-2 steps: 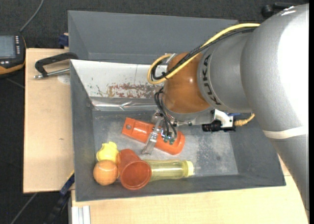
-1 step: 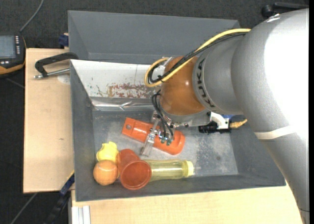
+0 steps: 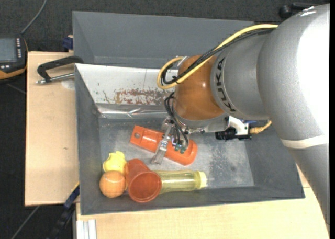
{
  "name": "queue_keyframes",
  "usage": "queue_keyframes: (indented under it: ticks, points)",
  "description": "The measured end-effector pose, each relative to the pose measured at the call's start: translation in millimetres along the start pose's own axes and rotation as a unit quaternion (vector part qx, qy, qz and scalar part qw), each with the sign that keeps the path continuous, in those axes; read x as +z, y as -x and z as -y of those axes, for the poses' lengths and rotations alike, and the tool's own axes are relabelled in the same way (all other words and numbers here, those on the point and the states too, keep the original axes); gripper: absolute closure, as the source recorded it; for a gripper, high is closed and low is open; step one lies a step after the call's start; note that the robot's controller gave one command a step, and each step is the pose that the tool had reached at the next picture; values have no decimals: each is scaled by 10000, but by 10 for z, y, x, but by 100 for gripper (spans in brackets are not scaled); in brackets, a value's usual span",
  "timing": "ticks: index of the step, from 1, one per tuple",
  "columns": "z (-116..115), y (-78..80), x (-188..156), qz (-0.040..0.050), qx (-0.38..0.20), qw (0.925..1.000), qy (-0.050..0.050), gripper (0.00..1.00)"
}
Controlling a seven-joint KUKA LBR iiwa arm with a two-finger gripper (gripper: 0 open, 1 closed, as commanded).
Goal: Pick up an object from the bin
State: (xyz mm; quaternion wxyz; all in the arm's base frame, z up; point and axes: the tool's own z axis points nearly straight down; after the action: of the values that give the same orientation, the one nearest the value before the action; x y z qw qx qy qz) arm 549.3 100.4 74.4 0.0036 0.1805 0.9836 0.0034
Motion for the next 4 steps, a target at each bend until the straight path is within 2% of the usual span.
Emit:
queue_keyframes:
  ticks: [1, 4]
  points:
    - [-165, -186, 24, -5, 196, 9998, 3, 100]
    - [-163, -191, -81, -9, 197, 9998, 3, 100]
